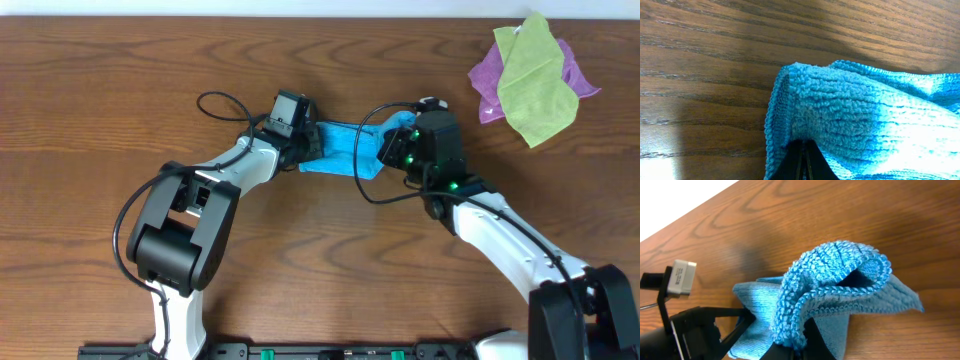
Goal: Fold the cloth
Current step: 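Hold the left end and fold the right end toward the left gripper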
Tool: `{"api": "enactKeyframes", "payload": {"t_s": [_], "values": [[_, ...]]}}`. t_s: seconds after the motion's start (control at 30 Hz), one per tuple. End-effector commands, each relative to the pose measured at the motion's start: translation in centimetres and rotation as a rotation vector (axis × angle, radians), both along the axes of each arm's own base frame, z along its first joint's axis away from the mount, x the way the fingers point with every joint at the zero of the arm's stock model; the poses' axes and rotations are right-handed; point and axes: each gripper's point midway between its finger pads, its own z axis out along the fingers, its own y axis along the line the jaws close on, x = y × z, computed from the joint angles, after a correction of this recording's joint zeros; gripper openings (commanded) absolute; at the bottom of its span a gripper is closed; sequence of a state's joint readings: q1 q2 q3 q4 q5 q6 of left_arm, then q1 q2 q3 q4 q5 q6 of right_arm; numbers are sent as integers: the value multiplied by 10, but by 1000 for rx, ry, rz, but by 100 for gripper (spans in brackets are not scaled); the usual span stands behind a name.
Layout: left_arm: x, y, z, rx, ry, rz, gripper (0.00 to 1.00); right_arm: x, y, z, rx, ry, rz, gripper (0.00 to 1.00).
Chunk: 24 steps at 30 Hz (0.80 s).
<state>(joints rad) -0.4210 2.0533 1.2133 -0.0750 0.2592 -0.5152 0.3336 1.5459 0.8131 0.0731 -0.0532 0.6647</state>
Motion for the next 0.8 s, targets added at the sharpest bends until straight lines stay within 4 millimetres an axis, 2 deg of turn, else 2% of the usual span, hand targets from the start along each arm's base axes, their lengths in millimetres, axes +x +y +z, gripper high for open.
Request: {"api": "enactKeyframes", "payload": {"t_s": [0.0, 0.17, 0.4, 0.77], "values": [[-34, 3, -40, 32, 129, -47, 6, 0, 12, -11, -18, 20, 38, 1], [-35, 1, -40, 21, 134, -53, 6, 9, 27, -18, -23, 37, 63, 1], [-27, 10, -29, 4, 118, -31, 6, 21, 48, -12, -31, 17, 106, 1], [-19, 26, -16, -42, 107, -44, 6, 23, 69, -15, -35, 17, 144, 1]]}}
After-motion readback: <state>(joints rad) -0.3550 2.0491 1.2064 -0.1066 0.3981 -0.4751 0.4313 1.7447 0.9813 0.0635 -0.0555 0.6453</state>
